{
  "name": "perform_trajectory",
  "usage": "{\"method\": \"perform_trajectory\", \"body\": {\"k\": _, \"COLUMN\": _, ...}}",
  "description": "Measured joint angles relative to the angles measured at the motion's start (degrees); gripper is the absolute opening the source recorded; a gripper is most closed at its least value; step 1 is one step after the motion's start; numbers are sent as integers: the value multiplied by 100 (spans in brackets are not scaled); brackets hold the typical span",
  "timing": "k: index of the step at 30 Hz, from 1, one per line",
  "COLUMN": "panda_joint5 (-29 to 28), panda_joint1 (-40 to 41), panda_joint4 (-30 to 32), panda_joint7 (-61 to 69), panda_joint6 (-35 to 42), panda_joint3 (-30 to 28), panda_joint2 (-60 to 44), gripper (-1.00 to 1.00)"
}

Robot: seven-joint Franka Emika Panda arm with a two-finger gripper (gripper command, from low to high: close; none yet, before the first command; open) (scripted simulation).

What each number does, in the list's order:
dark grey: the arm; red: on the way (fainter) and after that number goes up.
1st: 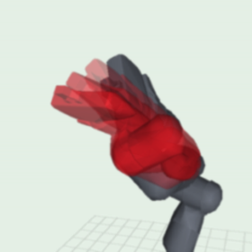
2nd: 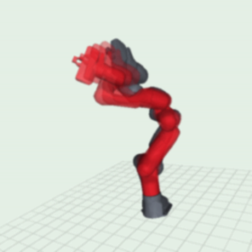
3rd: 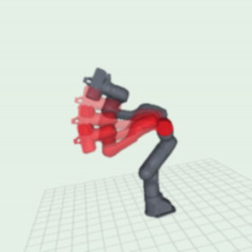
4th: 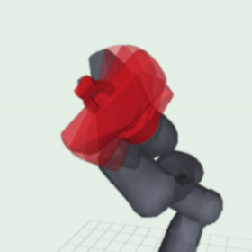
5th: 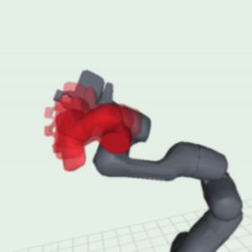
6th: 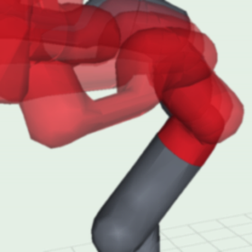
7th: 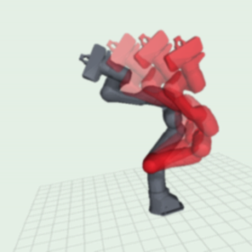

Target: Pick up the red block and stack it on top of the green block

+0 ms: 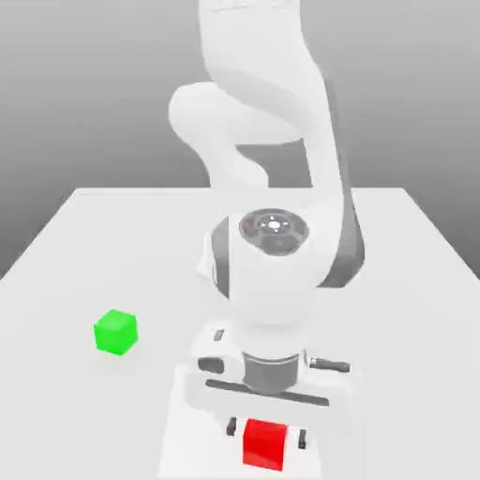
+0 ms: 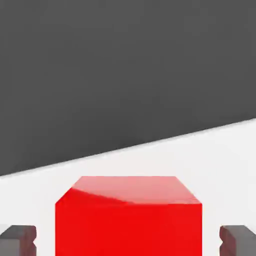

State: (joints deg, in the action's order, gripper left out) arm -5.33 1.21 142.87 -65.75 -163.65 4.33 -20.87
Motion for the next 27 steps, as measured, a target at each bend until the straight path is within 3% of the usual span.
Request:
{"method": "perform_trajectory", "body": {"k": 4, "panda_joint5": -6, "panda_joint1": 6, "panda_joint4": 4, "panda_joint7": -8, "panda_joint6": 15, "panda_joint3": 7, "panda_joint2": 22, "gripper": -100}}
{"method": "perform_trajectory", "body": {"k": 9, "panda_joint5": 237, "panda_joint1": 119, "panda_joint4": 161, "panda_joint7": 154, "panda_joint6": 768, "panda_joint3": 142, "panda_joint2": 934, "gripper": -100}}
{"method": "perform_trajectory", "body": {"k": 15, "panda_joint5": -69, "panda_joint1": 1292, "panda_joint4": 1197, "panda_joint7": -1215, "panda_joint6": 959, "panda_joint3": -727, "panda_joint2": 2152, "gripper": -100}}
{"method": "perform_trajectory", "body": {"k": 23, "panda_joint5": -237, "panda_joint1": 2955, "panda_joint4": 2679, "panda_joint7": -3014, "panda_joint6": 1027, "panda_joint3": -1447, "panda_joint2": 3732, "gripper": -100}}
{"method": "perform_trajectory", "body": {"k": 27, "panda_joint5": -107, "panda_joint1": 3057, "panda_joint4": 2820, "panda_joint7": -3120, "panda_joint6": 404, "panda_joint3": -1599, "panda_joint2": 3252, "gripper": -100}}
